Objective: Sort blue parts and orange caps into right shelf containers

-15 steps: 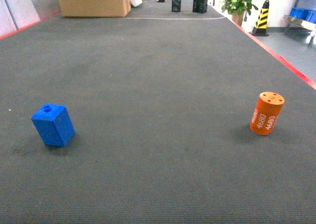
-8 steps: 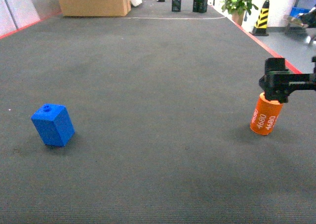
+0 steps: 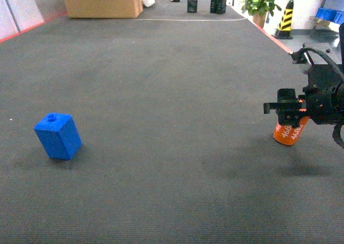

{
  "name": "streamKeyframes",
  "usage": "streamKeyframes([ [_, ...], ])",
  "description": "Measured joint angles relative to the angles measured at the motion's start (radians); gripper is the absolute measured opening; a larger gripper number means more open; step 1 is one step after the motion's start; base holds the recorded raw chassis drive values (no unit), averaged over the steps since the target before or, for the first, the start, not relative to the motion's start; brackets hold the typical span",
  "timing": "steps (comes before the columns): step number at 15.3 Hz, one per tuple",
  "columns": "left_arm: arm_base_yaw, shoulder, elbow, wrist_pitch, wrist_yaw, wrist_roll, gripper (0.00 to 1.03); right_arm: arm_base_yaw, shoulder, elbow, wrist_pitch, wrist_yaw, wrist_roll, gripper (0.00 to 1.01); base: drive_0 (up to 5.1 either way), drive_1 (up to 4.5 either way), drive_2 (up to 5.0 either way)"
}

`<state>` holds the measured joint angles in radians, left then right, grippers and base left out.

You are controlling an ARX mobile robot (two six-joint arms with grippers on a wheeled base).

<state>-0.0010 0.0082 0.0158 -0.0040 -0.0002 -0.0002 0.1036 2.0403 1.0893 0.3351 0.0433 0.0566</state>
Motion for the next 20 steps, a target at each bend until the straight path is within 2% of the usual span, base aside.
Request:
streamKeyframes([
  [1, 0.0, 0.0, 0.0, 0.0, 0.0, 0.0, 0.98, 0.0, -0.016, -0.027, 0.026, -0.016, 0.0, 0.44, 0.0, 0.0, 0.0],
  [3, 0.0, 0.0, 0.0, 0.0, 0.0, 0.0, 0.98, 0.0, -0.169, -0.203, 0.117, -0.056, -0.017, 0.44, 0.0, 0.0, 0.0],
  [5, 0.0, 0.0, 0.0, 0.0, 0.0, 0.0, 0.98, -0.02, -0.396, -0.373, 0.204, -0.092, -0.042, 0.44, 0.0, 0.0, 0.0],
  [6, 0.0, 0.0, 0.0, 0.0, 0.0, 0.0, 0.98, -0.045, -0.561, -0.492, 0.204, -0.121, -0.051, 0.44, 0.0, 0.0, 0.0],
  [7, 0.0, 0.0, 0.0, 0.0, 0.0, 0.0, 0.98, -0.074, -0.748, -0.645, 0.147, -0.127, -0.066, 0.44, 0.0, 0.0, 0.0],
  [9, 0.0, 0.0, 0.0, 0.0, 0.0, 0.0, 0.98, -0.077, -1.036, -0.838, 0.017, -0.088, -0.08, 0.44, 0.0, 0.0, 0.0],
  [10, -0.012, 0.007, 0.002, -0.014, -0.032, -0.006, 0.98, -0.077, -1.114, -0.855, 0.027, -0.085, -0.084, 0.44, 0.0, 0.0, 0.0],
  [11, -0.053, 0.094, 0.011, 0.023, -0.158, -0.043, 0.98, -0.077, -1.119, -0.842, 0.035, -0.084, -0.085, 0.44, 0.0, 0.0, 0.0],
  [12, -0.03, 0.304, 0.057, 0.137, -0.15, -0.082, 0.98, -0.077, -1.111, -0.84, 0.026, -0.082, -0.085, 0.44, 0.0, 0.0, 0.0],
  [13, 0.003, 0.487, 0.111, 0.247, -0.104, -0.1, 0.98, -0.077, -1.106, -0.841, 0.024, -0.081, -0.086, 0.44, 0.0, 0.0, 0.0],
  [15, 0.036, 0.906, 0.268, 0.426, -0.005, -0.097, 0.98, -0.077, -1.107, -0.841, 0.025, -0.081, -0.088, 0.44, 0.0, 0.0, 0.0],
  [17, 0.032, 1.175, 0.362, 0.452, 0.042, -0.078, 0.98, -0.077, -1.107, -0.841, 0.025, -0.081, -0.088, 0.44, 0.0, 0.0, 0.0],
  [20, 0.024, 1.423, 0.499, 0.477, 0.021, -0.043, 0.98, -0.077, -1.107, -0.841, 0.025, -0.081, -0.088, 0.44, 0.0, 0.0, 0.0],
])
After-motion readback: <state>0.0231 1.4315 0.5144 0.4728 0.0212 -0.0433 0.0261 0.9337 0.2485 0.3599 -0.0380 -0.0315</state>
